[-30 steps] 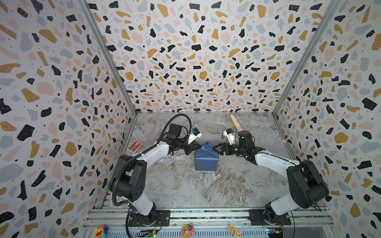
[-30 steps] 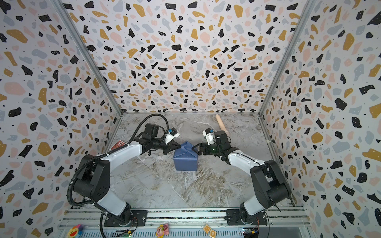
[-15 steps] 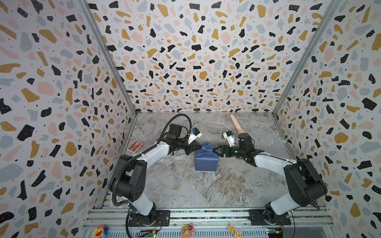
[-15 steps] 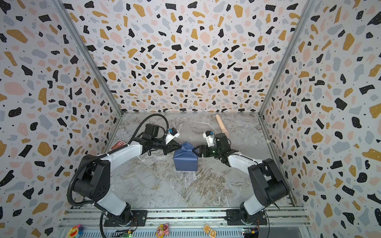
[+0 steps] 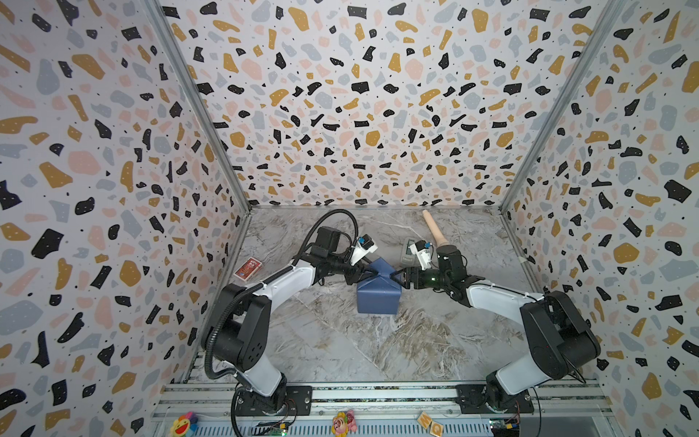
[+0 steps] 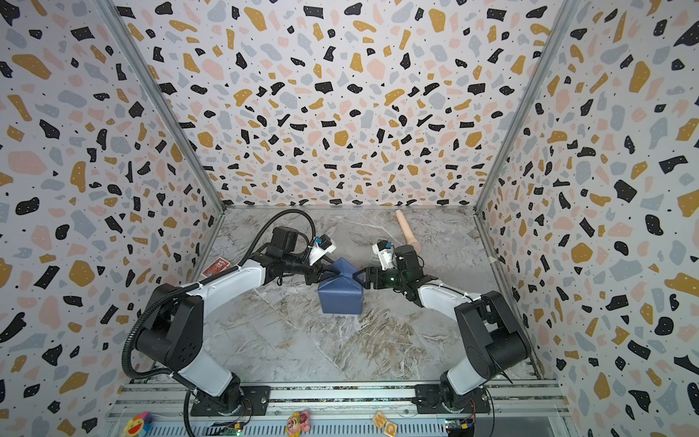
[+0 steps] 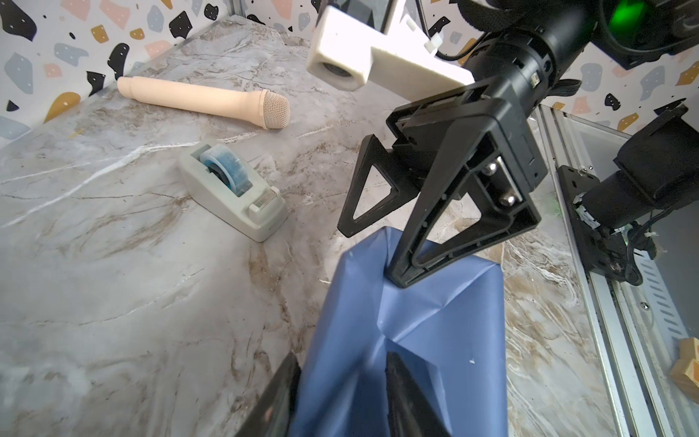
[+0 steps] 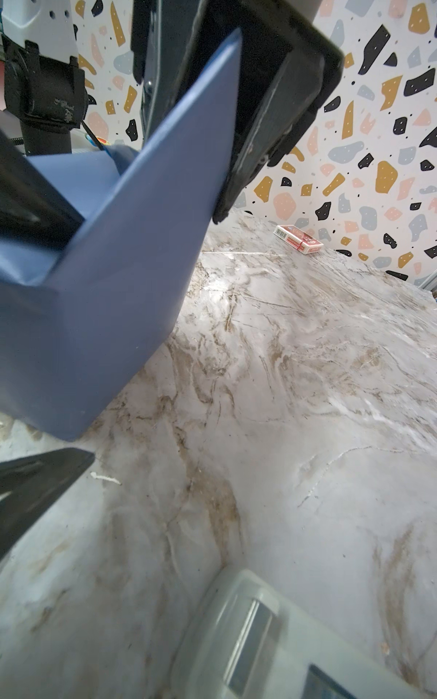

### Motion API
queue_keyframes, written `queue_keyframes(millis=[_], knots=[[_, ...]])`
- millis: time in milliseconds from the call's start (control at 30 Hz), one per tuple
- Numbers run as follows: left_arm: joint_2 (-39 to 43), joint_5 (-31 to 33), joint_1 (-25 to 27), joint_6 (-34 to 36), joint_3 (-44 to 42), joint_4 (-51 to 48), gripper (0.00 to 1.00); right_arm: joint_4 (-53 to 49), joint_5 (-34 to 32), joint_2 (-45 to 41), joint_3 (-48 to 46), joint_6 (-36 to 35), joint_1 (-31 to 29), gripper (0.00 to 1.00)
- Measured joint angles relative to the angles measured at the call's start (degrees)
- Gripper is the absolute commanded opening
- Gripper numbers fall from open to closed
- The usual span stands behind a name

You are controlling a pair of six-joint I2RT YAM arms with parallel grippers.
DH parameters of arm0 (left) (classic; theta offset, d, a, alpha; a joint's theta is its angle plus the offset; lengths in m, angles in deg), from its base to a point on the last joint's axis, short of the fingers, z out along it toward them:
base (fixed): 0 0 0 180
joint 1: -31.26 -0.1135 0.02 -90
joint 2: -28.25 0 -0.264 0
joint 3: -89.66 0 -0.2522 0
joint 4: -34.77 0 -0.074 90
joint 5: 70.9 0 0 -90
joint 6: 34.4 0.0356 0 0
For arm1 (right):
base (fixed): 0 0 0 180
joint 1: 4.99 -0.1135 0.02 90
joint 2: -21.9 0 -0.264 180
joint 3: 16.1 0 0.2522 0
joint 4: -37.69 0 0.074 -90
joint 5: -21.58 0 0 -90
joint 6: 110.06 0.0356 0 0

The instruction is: Wrap the gift box in paper

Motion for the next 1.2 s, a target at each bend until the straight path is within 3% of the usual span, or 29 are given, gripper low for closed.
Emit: queue_keyframes(millis=[467,1200], knots=[[0.0,4.9,0.1,0.6,-0.9,-0.4,0.45,1.5,3.1,0.0,0.1,3.6,-0.3,0.98],[0.0,5.0,0.3,0.4,-1.5,0.3,0.46,2.1,2.9,6.9,4.9,4.5,-3.2,0.96]])
